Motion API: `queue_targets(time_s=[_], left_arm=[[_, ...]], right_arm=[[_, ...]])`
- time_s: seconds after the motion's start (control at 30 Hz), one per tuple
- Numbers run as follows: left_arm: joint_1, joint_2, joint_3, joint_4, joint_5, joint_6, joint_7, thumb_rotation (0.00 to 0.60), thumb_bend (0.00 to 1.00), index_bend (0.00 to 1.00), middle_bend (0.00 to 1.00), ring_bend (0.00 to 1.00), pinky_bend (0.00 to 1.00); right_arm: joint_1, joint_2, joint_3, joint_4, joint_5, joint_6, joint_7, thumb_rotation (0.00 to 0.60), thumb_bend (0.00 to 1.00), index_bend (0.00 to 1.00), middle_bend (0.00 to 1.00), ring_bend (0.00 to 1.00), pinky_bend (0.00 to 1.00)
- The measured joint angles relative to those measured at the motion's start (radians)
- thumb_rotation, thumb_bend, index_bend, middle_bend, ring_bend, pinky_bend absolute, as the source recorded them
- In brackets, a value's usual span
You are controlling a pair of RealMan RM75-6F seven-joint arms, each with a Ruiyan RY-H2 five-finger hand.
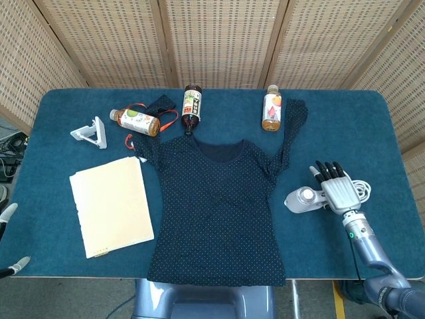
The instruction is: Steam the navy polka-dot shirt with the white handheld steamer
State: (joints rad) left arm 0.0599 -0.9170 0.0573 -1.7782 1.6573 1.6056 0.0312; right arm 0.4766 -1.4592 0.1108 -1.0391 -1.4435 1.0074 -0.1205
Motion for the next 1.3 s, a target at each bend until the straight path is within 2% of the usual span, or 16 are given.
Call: queue_targets(time_s=[0.17,0.27,0.37,0.4,0.47,0.5,0.63,0.73,0.9,1.13,1.3], left_arm=[[-0.003,-0.001,-0.002,0.001,-0.007,-0.006,-0.001,0.600,0.00,0.00,0.00,0.00,0.00],[-0.005,-0.002,-0.003,0.001,-0.013,-0.011,0.000,0.600,0.00,0.00,0.00,0.00,0.00],[-0.007,-0.003,-0.004,0.000,-0.018,-0.016,0.003,0.600,0.00,0.00,0.00,0.00,0.00],[-0.008,-0.003,-0.005,-0.001,-0.019,-0.017,0.004,0.600,0.00,0.00,0.00,0.00,0.00],[-0.009,-0.004,-0.006,-0.001,-0.023,-0.019,0.005,0.600,0.00,0.00,0.00,0.00,0.00],[-0.009,-0.004,-0.007,-0.002,-0.025,-0.020,0.006,0.600,0.00,0.00,0.00,0.00,0.00],[-0.011,-0.006,-0.007,-0.003,-0.028,-0.025,0.011,0.600,0.00,0.00,0.00,0.00,0.00],[-0.013,-0.007,-0.006,-0.006,-0.027,-0.028,0.015,0.600,0.00,0.00,0.00,0.00,0.00],[-0.013,-0.007,-0.006,-0.005,-0.027,-0.027,0.013,0.600,0.00,0.00,0.00,0.00,0.00],[-0.017,-0.005,-0.006,-0.004,-0.028,-0.032,0.007,0.600,0.00,0.00,0.00,0.00,0.00],[-0.025,-0.003,-0.009,-0.006,-0.036,-0.045,0.003,0.600,0.00,0.00,0.00,0.00,0.00]], right_arm=[[0.019,-0.026,-0.002,0.053,-0.003,-0.010,0.006,0.600,0.54,0.00,0.00,0.00,0.00],[0.031,-0.042,-0.003,0.091,-0.004,-0.020,0.016,0.600,0.61,0.04,0.01,0.00,0.00],[0.042,-0.057,-0.008,0.130,-0.008,-0.029,0.038,0.600,0.75,0.17,0.13,0.08,0.00],[0.046,-0.060,-0.011,0.138,-0.011,-0.035,0.052,0.600,0.81,0.25,0.22,0.17,0.04],[0.053,-0.057,-0.018,0.140,-0.017,-0.049,0.082,0.600,0.90,0.41,0.37,0.32,0.17],[0.058,-0.053,-0.023,0.141,-0.023,-0.057,0.108,0.600,0.95,0.49,0.44,0.40,0.29],[0.075,-0.041,-0.048,0.161,-0.066,-0.061,0.197,0.600,1.00,0.68,0.55,0.58,0.63],[0.082,-0.039,-0.065,0.199,-0.094,-0.046,0.240,0.600,1.00,0.70,0.57,0.63,0.76],[0.087,-0.035,-0.075,0.235,-0.113,-0.009,0.283,0.600,1.00,0.71,0.57,0.67,0.88],[0.089,0.004,-0.059,0.233,-0.134,0.104,0.338,0.600,1.00,0.72,0.59,0.69,0.94],[0.111,0.073,-0.022,0.170,-0.140,0.162,0.373,0.600,1.00,0.73,0.59,0.69,0.97]])
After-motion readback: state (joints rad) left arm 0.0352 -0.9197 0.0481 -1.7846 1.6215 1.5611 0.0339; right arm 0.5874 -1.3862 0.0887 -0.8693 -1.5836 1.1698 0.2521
